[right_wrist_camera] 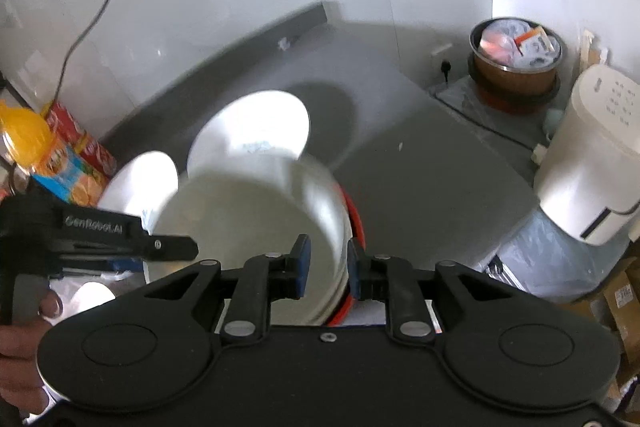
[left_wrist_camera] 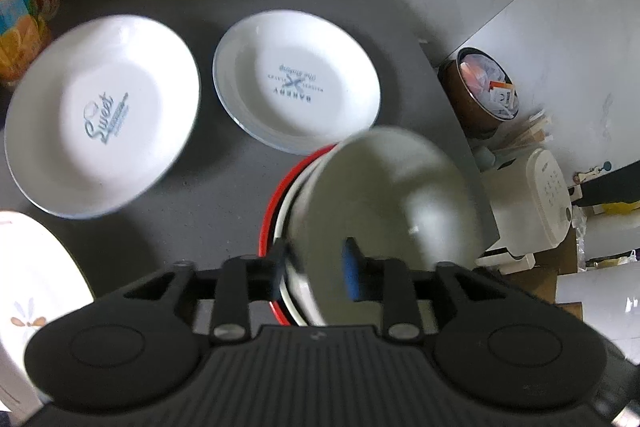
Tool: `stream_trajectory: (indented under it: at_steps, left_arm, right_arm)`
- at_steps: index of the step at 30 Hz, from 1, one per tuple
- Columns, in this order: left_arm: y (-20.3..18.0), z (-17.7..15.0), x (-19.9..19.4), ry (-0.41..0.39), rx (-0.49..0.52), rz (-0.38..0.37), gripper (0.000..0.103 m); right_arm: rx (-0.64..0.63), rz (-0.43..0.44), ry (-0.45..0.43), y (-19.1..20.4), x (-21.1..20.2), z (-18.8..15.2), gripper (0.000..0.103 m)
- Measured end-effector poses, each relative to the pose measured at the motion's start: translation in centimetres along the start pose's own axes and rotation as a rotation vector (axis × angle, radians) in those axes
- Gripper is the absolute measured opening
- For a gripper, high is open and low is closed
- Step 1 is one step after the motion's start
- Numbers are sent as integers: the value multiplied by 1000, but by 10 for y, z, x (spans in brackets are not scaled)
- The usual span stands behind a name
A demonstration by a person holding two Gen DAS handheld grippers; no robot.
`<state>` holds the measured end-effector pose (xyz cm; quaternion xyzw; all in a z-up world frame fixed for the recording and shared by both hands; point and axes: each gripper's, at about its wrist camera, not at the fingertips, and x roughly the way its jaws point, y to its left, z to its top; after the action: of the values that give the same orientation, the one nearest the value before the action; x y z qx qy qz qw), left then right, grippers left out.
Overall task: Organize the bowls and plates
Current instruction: 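Open both grippers and release the patterned bowl onto the stack, then move the left tool toward the 'Sweet' plate while the right tool approaches the 'BAKERY' plate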
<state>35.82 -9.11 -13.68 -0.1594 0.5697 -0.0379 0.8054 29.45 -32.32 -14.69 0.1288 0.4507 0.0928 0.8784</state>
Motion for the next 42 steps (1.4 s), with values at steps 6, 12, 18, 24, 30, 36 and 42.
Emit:
stream_trajectory:
  at_steps: [6,12,18,24,30,36,42]
  left_arm:
    - [-2,11,-16,-53,-15,-14,49]
    - [1,24,-19,-88,-56,9,50]
    - [9,37,-15,-106,-116,35,51]
    - [20,49,-14,-126,-177,67,51]
    - [35,50,-17,-158,-272,127,51]
    - [57,40,-29,-186,-372,209,56]
    - [85,24,-45,-211,-437,253,68]
  right_arm:
    - [-21,39,-33,-3,-1,27,25]
    - [-49,76,-25,-3,12,50,26]
    - [-75,112,-7,-2,25,71,28]
    - [-123,168,21,7,38,89,37]
    - [-215,268,81,32,52,100,38]
    - [-318,362,153,68,68,103,39]
    - [-367,396,197,97,77,98,44]
